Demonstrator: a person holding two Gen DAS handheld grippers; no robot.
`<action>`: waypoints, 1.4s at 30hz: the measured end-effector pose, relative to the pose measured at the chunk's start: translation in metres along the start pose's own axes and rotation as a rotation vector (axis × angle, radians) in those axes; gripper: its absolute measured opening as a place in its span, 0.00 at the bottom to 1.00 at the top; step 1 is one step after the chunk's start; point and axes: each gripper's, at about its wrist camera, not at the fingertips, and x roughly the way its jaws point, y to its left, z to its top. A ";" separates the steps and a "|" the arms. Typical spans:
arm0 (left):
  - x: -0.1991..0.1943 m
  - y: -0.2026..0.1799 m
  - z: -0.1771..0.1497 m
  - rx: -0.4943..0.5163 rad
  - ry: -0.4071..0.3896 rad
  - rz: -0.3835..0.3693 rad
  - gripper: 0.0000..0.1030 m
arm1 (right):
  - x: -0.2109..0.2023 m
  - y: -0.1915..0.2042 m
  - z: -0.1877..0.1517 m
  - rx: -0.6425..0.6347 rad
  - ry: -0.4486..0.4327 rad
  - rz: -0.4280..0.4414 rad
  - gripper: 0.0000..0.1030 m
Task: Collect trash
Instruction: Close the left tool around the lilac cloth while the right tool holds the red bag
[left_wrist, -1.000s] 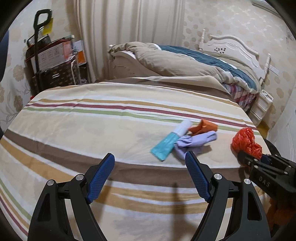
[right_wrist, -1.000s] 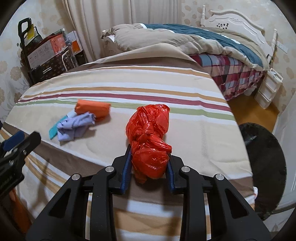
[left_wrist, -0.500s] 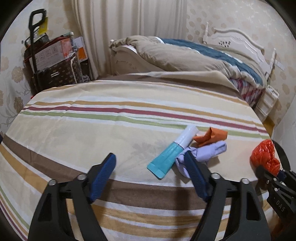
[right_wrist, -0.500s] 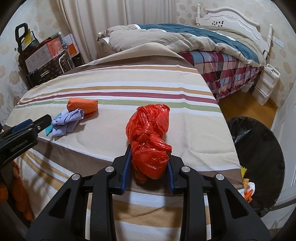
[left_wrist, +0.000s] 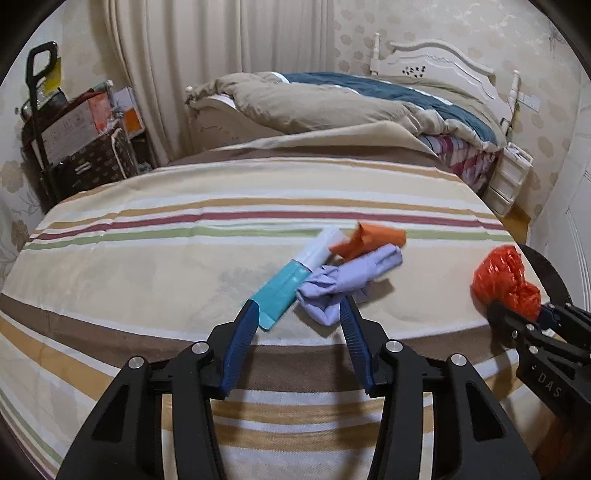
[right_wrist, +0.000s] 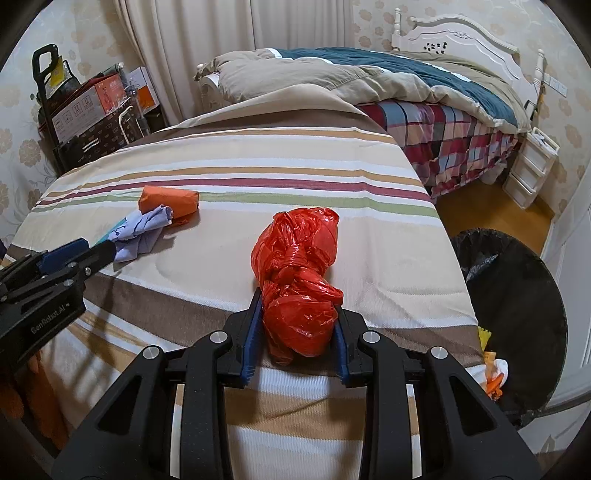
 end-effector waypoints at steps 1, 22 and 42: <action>-0.001 0.002 0.001 -0.009 -0.012 0.013 0.47 | 0.000 0.000 0.000 0.000 0.000 0.000 0.30; 0.014 -0.007 0.005 0.092 0.037 -0.004 0.47 | -0.003 0.000 -0.004 -0.001 -0.001 0.003 0.30; -0.002 -0.037 -0.001 0.087 -0.008 -0.088 0.51 | -0.013 -0.021 -0.016 0.023 -0.005 -0.032 0.31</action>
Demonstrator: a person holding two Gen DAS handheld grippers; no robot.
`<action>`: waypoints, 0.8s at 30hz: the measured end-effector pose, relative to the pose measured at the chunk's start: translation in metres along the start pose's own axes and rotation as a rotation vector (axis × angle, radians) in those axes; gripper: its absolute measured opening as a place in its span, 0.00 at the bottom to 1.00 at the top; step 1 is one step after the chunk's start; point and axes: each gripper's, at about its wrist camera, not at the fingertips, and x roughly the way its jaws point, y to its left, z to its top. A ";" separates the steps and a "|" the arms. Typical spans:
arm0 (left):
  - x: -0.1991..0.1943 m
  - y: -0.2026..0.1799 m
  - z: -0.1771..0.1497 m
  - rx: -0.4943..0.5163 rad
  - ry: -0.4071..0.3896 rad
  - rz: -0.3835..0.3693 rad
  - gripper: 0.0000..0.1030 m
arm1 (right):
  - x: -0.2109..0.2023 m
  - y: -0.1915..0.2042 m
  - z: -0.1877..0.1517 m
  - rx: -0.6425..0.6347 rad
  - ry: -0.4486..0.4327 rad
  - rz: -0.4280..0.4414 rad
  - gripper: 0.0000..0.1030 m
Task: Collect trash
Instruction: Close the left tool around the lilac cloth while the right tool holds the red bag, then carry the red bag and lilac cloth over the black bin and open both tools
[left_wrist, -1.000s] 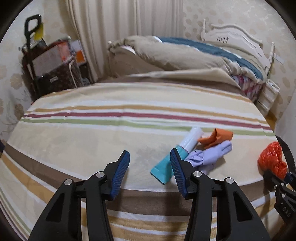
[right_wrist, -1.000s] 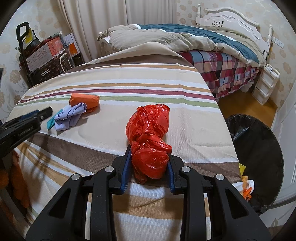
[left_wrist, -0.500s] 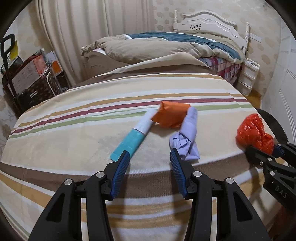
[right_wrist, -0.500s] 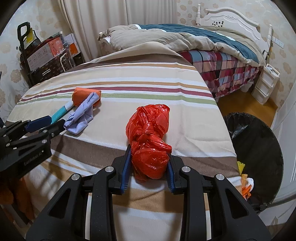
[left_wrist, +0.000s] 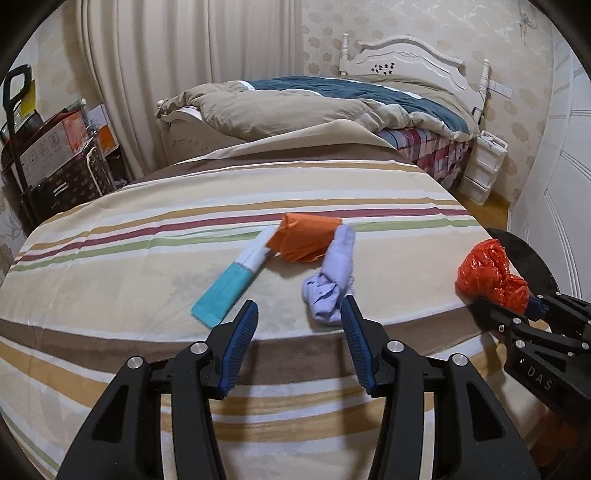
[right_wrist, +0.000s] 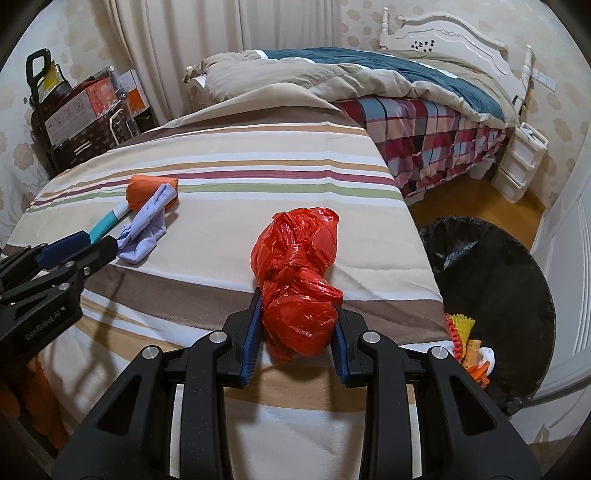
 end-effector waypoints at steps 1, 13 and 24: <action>0.002 -0.002 0.002 -0.001 -0.001 -0.004 0.52 | 0.000 0.000 0.000 0.002 0.000 0.002 0.31; 0.023 -0.011 0.009 0.019 0.069 -0.039 0.35 | 0.002 -0.007 0.003 0.019 -0.002 0.016 0.43; 0.009 -0.012 0.000 0.006 0.042 -0.044 0.34 | 0.002 -0.007 0.008 0.033 -0.018 0.020 0.48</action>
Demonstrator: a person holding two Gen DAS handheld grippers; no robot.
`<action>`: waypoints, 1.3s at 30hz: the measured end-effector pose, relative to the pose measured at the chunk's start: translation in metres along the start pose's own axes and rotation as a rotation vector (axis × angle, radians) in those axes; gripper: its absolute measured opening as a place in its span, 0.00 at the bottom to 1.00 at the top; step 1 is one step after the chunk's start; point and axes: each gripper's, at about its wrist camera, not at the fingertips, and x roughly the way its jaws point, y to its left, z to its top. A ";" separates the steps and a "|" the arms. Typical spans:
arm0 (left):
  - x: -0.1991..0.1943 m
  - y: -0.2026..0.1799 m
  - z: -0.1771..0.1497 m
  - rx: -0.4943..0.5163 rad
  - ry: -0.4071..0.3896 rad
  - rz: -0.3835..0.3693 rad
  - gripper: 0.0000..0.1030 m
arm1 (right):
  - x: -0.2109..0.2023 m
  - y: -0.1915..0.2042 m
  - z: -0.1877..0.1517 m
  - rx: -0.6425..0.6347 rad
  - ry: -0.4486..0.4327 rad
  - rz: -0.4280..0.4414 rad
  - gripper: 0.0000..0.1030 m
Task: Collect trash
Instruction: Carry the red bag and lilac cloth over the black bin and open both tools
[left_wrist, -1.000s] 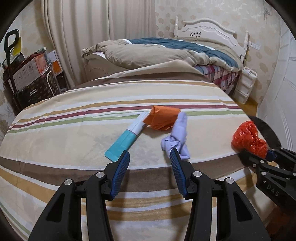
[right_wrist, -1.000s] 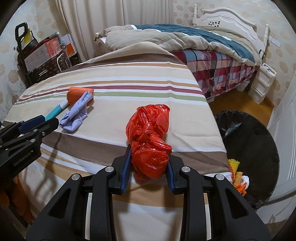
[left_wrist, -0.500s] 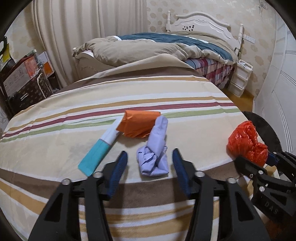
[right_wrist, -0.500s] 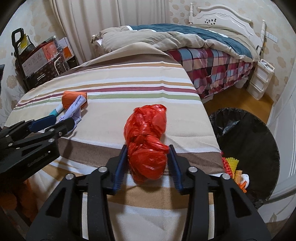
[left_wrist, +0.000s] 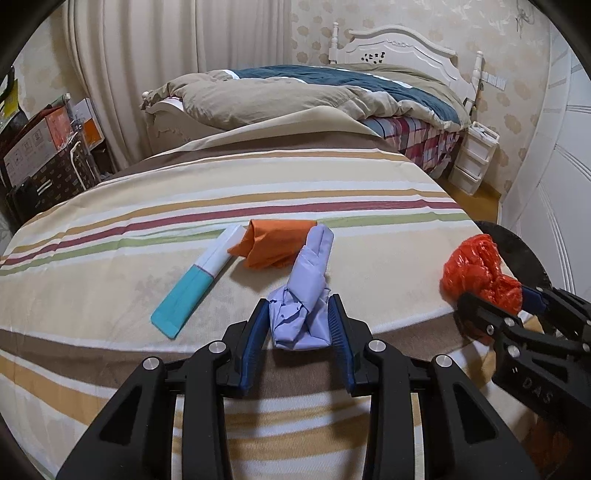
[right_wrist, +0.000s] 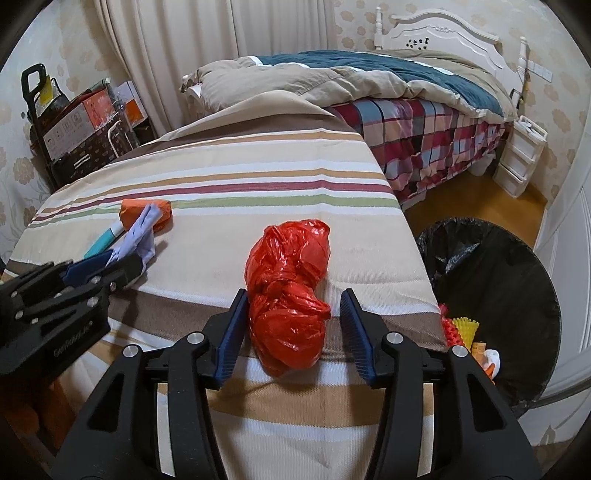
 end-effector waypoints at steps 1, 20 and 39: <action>-0.002 0.000 -0.001 -0.003 -0.003 0.001 0.34 | 0.000 0.000 0.000 -0.001 -0.002 0.000 0.48; -0.035 -0.021 -0.021 -0.031 -0.082 -0.017 0.34 | -0.036 -0.007 -0.010 0.014 -0.056 0.018 0.29; -0.024 -0.129 0.004 0.107 -0.116 -0.160 0.34 | -0.069 -0.122 -0.023 0.151 -0.117 -0.167 0.29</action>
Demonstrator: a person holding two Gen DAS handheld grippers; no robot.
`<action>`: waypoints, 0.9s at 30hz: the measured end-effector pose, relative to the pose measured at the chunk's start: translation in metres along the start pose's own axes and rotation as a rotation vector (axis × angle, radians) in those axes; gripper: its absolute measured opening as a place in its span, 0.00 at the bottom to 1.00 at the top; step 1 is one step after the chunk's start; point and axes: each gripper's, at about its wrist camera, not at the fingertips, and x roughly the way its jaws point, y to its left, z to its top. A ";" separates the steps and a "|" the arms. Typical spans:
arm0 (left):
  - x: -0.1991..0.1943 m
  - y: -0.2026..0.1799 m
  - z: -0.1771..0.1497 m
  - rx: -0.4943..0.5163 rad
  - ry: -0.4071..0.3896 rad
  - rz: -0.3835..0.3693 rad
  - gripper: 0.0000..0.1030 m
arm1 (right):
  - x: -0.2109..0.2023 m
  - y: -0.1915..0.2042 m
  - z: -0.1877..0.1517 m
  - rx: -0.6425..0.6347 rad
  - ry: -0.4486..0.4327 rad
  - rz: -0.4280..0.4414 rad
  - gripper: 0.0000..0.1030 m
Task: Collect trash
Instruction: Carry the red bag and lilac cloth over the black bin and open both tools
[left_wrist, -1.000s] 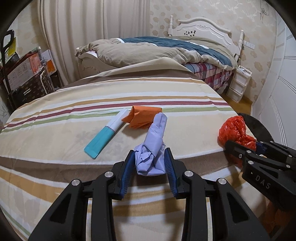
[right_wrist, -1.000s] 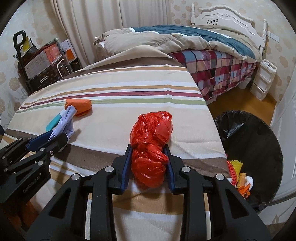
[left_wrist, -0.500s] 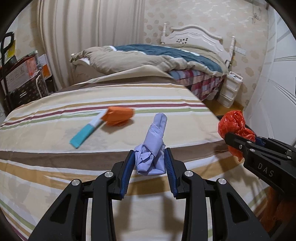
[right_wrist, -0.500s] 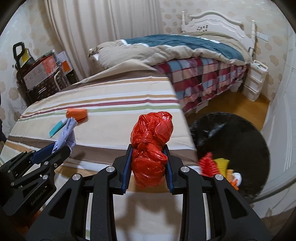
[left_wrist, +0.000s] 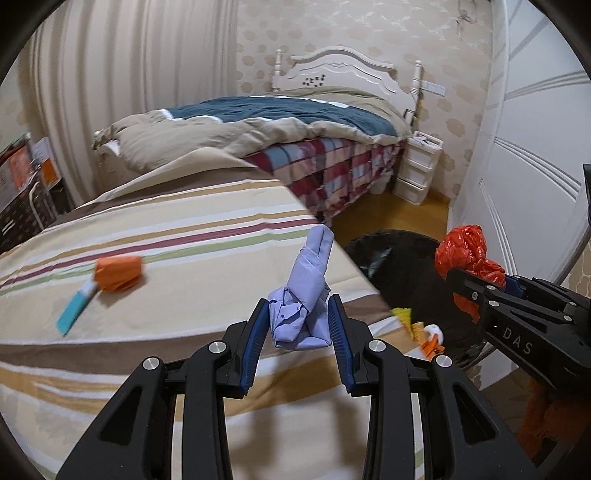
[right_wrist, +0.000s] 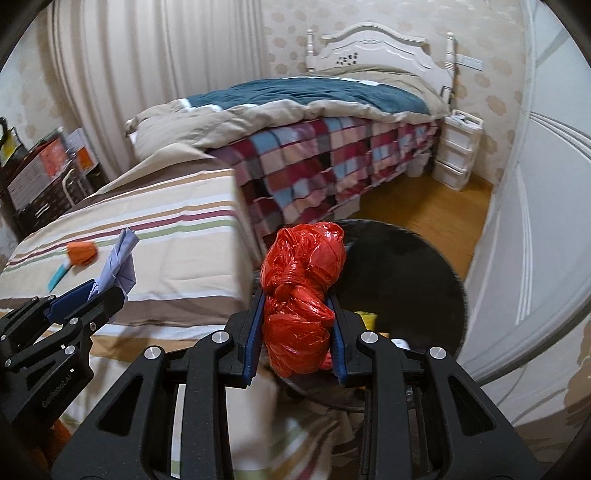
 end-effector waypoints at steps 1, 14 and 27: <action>0.004 -0.005 0.002 0.006 0.003 -0.006 0.34 | 0.001 -0.003 0.000 0.004 0.000 -0.003 0.29; 0.043 -0.063 0.028 0.093 0.019 -0.042 0.34 | 0.022 -0.049 0.008 0.063 0.008 -0.040 0.29; 0.071 -0.088 0.034 0.130 0.055 -0.034 0.34 | 0.040 -0.083 0.008 0.120 0.034 -0.080 0.29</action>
